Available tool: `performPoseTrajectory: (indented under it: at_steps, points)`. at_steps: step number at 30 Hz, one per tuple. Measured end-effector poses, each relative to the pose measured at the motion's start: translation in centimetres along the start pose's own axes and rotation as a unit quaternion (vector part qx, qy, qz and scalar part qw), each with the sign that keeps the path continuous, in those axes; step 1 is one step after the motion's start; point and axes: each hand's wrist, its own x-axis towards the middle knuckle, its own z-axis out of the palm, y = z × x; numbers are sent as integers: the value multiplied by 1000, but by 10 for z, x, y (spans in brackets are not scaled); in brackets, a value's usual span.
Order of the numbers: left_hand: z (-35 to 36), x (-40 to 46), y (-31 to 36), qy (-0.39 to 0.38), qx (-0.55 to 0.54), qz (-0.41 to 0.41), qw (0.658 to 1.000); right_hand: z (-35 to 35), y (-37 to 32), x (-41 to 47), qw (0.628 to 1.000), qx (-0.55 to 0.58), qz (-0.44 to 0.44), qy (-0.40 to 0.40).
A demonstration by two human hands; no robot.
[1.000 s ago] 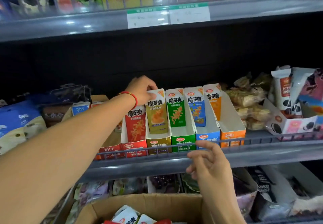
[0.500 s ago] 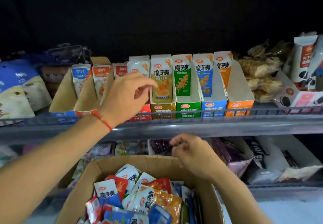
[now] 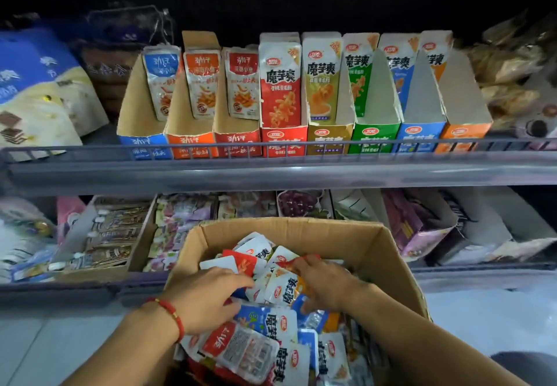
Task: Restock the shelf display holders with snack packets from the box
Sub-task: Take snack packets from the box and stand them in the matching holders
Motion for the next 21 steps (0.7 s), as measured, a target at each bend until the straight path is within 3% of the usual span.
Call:
performPoseTrajectory:
  at_steps: [10,14,18,21]
  points:
    - [-16,-18,3,52,-30,-30,998,11,-8,-12,997,58,-30,48]
    - [-23,-17,12,113,-72,-39,990,-27,-1,-39,986,103,-2,128]
    - [-26,-13,32,177,-152,-44,972,-64,19,-69,930,296,26,218]
    - [-19,-8,50,180,-211,-8,961,-69,21,-87,856,474,24,206]
